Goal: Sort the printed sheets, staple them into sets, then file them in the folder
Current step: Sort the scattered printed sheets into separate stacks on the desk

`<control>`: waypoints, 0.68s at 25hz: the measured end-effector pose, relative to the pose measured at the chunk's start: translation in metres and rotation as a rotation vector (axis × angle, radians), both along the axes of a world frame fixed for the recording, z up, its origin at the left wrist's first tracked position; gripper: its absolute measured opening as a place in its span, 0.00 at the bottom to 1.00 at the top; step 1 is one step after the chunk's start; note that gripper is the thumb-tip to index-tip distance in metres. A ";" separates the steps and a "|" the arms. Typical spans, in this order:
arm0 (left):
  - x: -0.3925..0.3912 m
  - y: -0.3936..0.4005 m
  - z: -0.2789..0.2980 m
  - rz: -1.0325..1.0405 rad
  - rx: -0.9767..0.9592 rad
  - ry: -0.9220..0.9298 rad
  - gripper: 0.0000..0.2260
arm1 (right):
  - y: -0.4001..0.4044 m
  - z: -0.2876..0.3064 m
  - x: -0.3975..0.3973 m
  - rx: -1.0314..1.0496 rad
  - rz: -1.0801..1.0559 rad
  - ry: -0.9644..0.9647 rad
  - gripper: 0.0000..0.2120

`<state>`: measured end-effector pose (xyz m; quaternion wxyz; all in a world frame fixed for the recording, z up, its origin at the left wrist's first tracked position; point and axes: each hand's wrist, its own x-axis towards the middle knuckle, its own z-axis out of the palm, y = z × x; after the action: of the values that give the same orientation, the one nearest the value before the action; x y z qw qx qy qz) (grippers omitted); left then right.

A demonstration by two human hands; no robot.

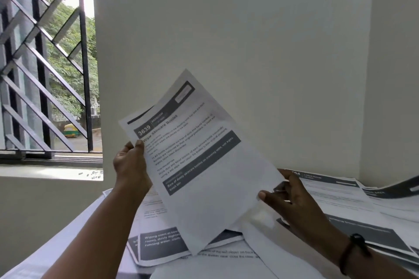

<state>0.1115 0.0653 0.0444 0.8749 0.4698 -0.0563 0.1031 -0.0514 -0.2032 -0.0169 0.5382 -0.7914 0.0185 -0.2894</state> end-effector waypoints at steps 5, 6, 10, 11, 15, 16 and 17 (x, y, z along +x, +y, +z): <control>-0.006 -0.016 -0.004 -0.249 0.092 0.141 0.08 | -0.007 0.014 -0.007 0.551 0.377 0.023 0.44; -0.008 -0.022 -0.006 -0.264 0.141 0.160 0.07 | -0.009 0.019 -0.011 0.722 0.504 0.077 0.45; -0.014 -0.038 -0.016 -0.259 0.386 0.193 0.05 | -0.030 0.025 -0.018 0.783 0.763 0.410 0.53; -0.016 -0.041 -0.017 -0.267 0.453 0.199 0.05 | -0.033 0.024 -0.015 0.768 0.767 0.448 0.54; -0.018 -0.052 -0.025 -0.282 0.641 0.229 0.07 | -0.029 0.007 -0.002 0.530 0.399 0.487 0.23; -0.017 -0.054 -0.027 -0.343 0.616 0.255 0.09 | -0.026 0.004 0.002 0.491 0.307 0.464 0.16; -0.017 -0.056 -0.030 -0.455 0.555 0.282 0.11 | -0.024 0.002 0.006 0.449 0.239 0.435 0.12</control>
<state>0.0945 0.0093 0.0149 0.7143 0.6737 -0.0639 -0.1786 -0.0454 -0.2275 -0.0153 0.7128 -0.6927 0.1033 -0.0369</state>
